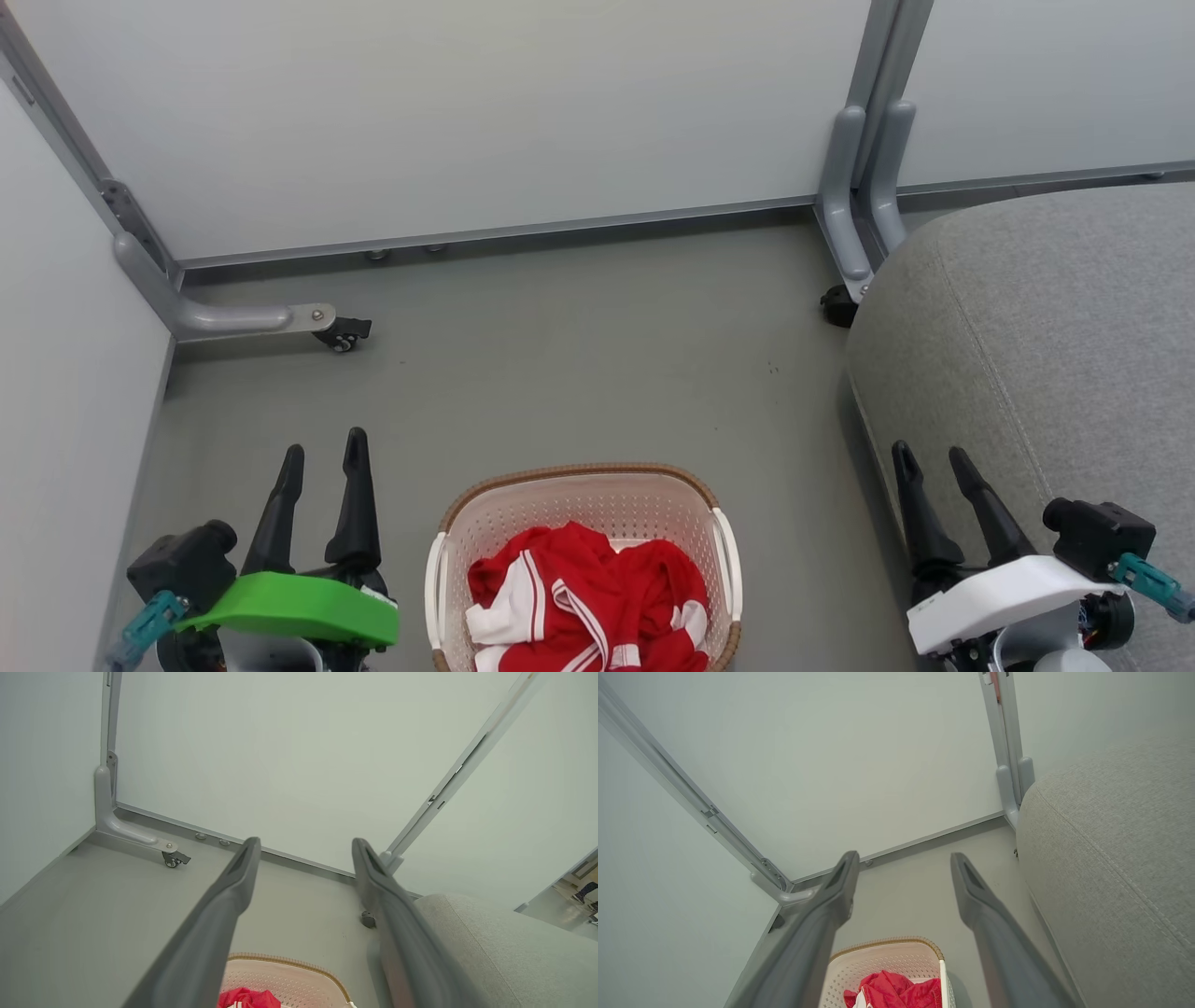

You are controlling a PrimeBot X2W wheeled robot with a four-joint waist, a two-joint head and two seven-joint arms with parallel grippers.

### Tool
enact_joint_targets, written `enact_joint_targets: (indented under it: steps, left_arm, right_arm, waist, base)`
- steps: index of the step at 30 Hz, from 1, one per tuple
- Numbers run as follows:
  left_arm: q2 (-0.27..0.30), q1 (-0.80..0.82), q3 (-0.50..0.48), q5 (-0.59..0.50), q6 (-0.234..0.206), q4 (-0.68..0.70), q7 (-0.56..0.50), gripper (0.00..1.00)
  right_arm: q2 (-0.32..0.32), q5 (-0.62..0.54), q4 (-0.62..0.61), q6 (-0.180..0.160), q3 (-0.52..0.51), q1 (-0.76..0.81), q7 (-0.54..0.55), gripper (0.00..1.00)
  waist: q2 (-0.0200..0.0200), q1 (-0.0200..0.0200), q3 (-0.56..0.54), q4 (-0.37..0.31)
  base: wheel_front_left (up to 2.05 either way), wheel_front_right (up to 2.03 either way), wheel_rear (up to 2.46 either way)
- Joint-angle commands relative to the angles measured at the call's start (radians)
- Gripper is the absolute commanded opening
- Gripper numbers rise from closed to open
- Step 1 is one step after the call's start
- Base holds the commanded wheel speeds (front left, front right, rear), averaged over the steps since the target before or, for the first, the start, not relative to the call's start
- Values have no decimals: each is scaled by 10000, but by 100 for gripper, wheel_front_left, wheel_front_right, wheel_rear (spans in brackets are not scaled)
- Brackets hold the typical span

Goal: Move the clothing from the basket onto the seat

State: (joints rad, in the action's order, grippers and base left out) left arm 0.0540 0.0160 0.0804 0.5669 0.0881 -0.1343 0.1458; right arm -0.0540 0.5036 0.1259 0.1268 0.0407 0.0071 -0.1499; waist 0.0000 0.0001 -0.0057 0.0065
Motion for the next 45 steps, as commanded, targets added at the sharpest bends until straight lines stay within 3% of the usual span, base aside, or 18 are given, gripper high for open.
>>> enact_joint_targets:
  steps: [1, 45]
  left_arm:
    - [23, -34, 33, -300, 5, 149, 102, 100]
    - [-27, -456, 344, -3947, 145, 321, 982, 100]
  right_arm:
    - [-40, -322, -160, 33, -4, 34, -92, 100]
    - [15, -4222, -699, 49, -103, 582, -941, 100]
  waist:
    - [0, 0, -8, 4]
    - [0, -1, -208, 84]
  base:
    - [0, 0, 0]
    - [0, 0, 0]
